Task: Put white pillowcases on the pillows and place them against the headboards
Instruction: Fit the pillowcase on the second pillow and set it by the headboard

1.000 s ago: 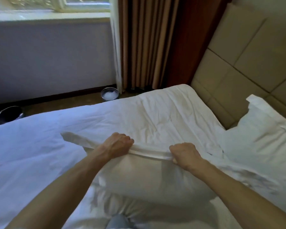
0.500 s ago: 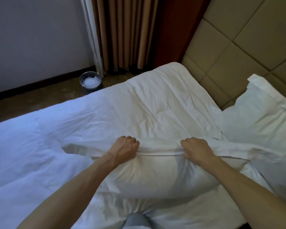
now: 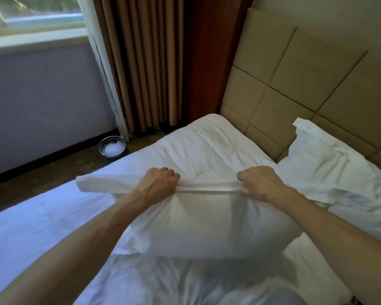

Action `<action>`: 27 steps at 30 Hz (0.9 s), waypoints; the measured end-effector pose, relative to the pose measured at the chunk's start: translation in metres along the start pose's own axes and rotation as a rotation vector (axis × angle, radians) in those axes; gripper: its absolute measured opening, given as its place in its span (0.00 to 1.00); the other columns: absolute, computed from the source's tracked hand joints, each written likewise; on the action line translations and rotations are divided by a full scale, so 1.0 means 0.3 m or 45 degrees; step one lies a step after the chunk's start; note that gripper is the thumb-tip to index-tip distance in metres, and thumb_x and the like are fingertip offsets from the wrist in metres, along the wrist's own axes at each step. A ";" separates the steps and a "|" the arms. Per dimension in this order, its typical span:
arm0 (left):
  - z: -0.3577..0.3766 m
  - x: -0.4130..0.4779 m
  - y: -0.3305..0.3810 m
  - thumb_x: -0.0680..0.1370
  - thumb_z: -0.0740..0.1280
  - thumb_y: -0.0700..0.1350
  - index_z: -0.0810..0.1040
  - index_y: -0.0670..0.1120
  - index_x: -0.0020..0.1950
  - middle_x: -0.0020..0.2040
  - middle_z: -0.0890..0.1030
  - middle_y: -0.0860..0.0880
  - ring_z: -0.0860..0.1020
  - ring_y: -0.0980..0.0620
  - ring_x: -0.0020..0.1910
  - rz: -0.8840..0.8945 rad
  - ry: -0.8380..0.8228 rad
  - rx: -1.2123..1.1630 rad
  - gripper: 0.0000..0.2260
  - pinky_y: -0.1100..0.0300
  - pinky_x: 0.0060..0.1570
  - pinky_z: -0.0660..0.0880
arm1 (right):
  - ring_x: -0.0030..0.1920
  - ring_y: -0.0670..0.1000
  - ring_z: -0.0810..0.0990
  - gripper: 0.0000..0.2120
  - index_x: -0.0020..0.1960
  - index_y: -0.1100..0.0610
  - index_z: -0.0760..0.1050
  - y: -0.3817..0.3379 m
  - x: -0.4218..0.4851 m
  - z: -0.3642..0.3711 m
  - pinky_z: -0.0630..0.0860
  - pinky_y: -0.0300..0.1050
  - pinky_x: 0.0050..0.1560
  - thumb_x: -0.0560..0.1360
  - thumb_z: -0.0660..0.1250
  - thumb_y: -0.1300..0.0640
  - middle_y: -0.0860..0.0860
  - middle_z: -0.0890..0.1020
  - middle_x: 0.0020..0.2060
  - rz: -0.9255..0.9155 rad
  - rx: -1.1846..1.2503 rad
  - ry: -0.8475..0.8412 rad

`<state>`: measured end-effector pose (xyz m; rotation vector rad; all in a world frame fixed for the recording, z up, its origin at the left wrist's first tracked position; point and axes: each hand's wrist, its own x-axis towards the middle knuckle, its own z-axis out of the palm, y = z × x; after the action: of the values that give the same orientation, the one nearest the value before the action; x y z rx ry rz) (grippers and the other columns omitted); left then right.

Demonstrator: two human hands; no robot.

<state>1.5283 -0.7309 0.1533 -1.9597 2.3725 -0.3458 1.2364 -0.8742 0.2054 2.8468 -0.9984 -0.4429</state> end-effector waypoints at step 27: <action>0.189 0.844 0.317 0.70 0.74 0.44 0.79 0.48 0.42 0.37 0.80 0.49 0.80 0.45 0.37 -0.544 -0.393 0.126 0.05 0.55 0.34 0.73 | 0.37 0.50 0.73 0.04 0.42 0.50 0.71 0.875 0.369 0.458 0.68 0.45 0.36 0.73 0.63 0.50 0.45 0.74 0.38 -0.265 0.520 -0.008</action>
<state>1.3964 -0.9691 0.1062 -2.2679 1.7169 -0.1537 1.1209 -1.1472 0.0953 3.3350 -0.8838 -0.2905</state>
